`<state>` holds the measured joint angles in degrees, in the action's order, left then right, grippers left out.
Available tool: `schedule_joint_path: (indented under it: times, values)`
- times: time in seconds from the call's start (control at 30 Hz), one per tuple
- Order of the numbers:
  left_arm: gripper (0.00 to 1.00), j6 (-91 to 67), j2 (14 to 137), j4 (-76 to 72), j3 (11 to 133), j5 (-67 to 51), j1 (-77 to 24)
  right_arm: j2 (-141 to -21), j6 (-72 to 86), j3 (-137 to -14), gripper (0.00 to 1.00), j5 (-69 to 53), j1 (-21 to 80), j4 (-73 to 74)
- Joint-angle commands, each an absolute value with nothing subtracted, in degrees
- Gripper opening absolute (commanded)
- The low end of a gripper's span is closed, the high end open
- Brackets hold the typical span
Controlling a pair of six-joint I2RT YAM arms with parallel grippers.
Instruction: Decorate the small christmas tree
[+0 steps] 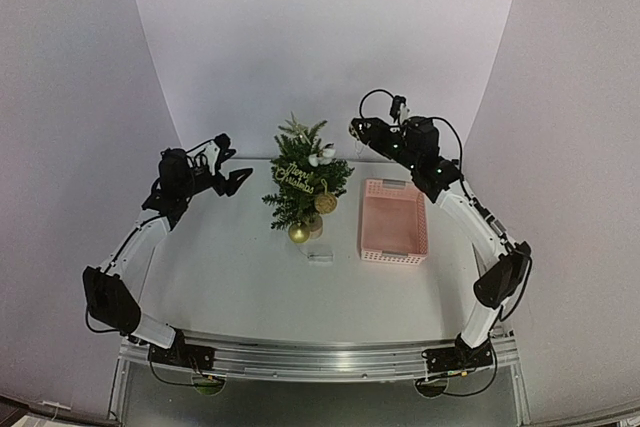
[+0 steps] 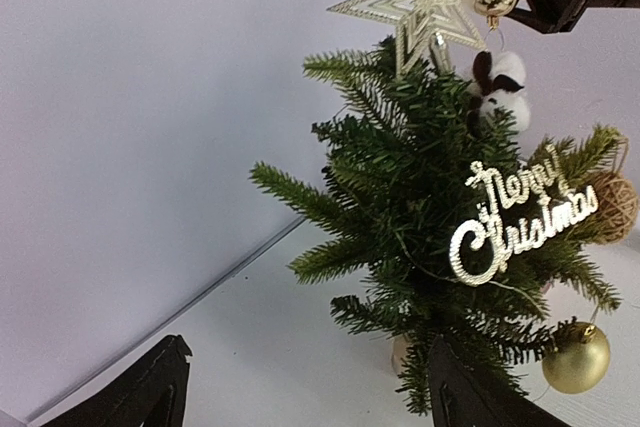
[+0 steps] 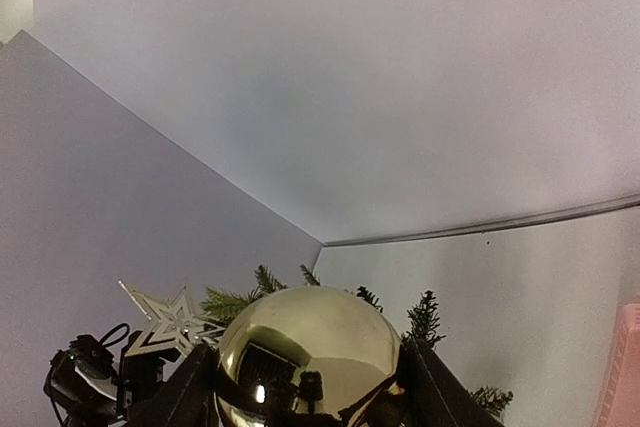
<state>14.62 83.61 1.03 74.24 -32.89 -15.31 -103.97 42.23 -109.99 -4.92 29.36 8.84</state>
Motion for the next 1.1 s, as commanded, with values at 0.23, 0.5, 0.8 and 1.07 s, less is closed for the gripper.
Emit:
schedule_joint_path:
  times: [0.23, 0.5, 0.8, 1.07]
  values:
    - [0.72, 4.81, 85.49, -7.86, 83.2, -47.66, -18.55, -99.86, 43.84, -109.43, 0.36, -13.98, 34.9, -8.74]
    - [0.71, 3.64, 87.26, -10.11, 86.56, -51.09, -23.87, -102.71, 42.47, -112.69, 0.35, -17.47, 39.61, -15.24]
    - [0.63, -4.69, 89.65, -19.11, 87.91, -50.64, -26.62, -111.03, 48.12, -119.51, 0.35, -22.14, 42.12, -22.9]
    - [0.62, -3.17, 88.3, -17.81, 88.4, -49.4, -25.99, -113.43, 48.36, -122.1, 0.33, -22.39, 42.78, -23.2]
